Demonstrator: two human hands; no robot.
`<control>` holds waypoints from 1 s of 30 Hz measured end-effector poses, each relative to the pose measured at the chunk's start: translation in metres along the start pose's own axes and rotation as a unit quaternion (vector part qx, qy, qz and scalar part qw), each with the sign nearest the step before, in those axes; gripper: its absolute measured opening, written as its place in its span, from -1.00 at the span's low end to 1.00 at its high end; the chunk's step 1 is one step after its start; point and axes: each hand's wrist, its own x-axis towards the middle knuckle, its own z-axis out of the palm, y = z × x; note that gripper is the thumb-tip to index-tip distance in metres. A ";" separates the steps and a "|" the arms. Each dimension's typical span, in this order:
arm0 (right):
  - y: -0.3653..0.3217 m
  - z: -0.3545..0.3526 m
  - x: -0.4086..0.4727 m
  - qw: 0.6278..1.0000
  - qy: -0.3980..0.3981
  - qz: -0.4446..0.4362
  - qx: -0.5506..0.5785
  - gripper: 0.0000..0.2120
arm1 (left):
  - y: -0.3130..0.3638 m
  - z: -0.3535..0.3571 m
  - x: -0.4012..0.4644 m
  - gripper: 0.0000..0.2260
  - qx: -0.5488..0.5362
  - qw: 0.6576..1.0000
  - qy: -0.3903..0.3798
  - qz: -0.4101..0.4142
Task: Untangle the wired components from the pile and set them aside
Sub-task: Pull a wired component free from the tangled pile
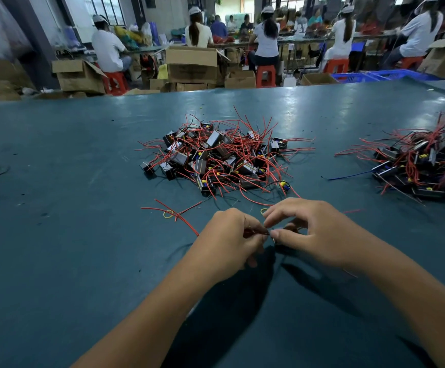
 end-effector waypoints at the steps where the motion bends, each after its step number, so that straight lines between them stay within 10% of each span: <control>1: 0.000 -0.001 0.000 1.000 -0.009 0.003 -0.007 -0.92 | -0.001 0.000 0.001 -0.83 -0.006 1.000 -0.003 -0.003; 14: 0.002 0.032 0.006 0.976 0.162 0.139 0.050 -0.93 | 0.011 -0.004 -0.004 -0.89 0.190 0.971 -0.085 0.119; 18: -0.001 0.041 0.004 0.974 0.189 0.129 0.011 -0.91 | 0.011 -0.028 -0.010 -0.81 0.108 0.974 -0.176 0.094; 30: -0.002 0.042 0.003 0.972 0.201 0.125 0.016 -0.85 | -0.015 -0.062 0.000 -0.80 -0.019 1.000 -0.001 -0.023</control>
